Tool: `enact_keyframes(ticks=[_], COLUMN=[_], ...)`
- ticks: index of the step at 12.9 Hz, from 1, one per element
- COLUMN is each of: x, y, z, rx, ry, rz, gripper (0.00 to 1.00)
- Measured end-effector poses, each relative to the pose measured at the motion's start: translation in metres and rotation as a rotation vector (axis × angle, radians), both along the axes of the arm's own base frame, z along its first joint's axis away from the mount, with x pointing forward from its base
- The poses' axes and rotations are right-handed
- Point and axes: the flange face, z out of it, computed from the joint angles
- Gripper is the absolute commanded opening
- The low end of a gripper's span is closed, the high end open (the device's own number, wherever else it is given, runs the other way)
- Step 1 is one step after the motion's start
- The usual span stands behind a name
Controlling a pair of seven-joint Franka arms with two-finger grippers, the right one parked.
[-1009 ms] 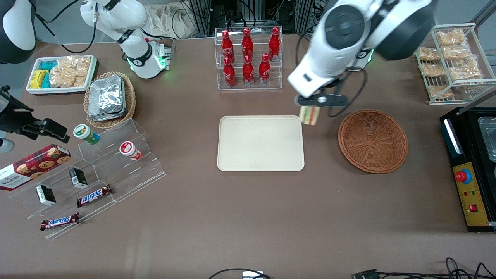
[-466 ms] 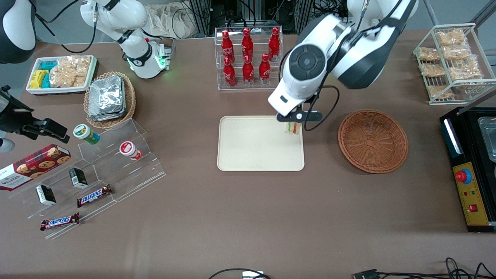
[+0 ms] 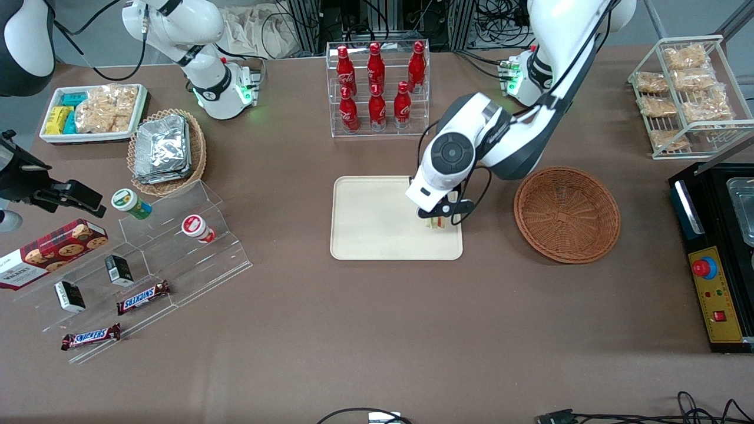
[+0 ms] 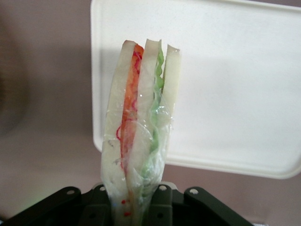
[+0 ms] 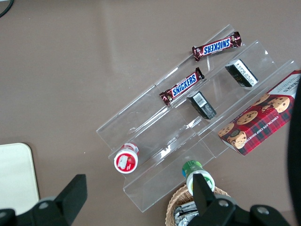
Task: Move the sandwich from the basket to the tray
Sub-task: 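Lower the sandwich onto the white tray and open the left gripper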
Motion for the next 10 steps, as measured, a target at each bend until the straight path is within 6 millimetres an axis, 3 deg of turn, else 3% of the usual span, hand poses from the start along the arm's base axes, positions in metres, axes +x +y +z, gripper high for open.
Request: enact_keyframes(ticks=[4,7,8,9,10], x=[0.013,0.019,0.02,0.02,0.019], y=[0.023,0.03,0.03,0.03,0.03], z=[-0.06,-0.086,-0.09,-0.092,-0.093], rx=[0.032,0.03,0.028,0.027,0.027], ry=[-0.009,-0.004,-0.003,-0.002,-0.002], rz=[0.03,0.049,0.051,0.051,0.051], gripper=[0.0,0.0,0.05,0.4,0.92])
